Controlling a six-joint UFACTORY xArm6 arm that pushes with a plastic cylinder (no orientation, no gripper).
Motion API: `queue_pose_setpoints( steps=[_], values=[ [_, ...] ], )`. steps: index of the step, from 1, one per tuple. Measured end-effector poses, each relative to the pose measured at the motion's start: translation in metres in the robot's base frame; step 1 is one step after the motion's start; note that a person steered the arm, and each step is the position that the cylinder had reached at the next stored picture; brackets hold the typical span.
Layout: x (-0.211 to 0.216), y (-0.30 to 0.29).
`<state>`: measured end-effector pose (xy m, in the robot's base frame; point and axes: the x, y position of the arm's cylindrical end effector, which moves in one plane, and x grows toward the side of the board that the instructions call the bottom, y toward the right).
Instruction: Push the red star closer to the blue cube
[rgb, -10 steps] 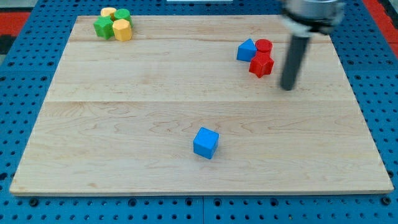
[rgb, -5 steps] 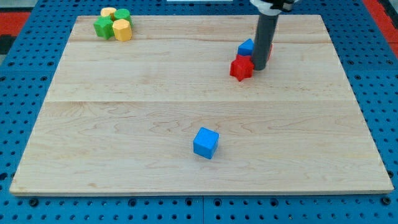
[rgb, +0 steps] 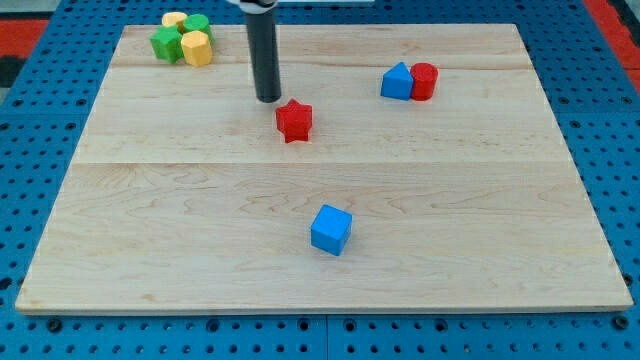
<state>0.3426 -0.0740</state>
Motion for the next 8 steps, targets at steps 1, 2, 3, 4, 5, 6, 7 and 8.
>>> queue_pose_setpoints(
  steps=[1, 2, 3, 4, 5, 6, 7, 8],
  values=[
    [0.028, 0.026],
    [0.039, 0.039],
    [0.029, 0.04],
    [0.019, 0.05],
    [0.026, 0.071],
    [0.049, 0.07],
    [0.074, 0.07],
    [0.094, 0.07]
  ],
)
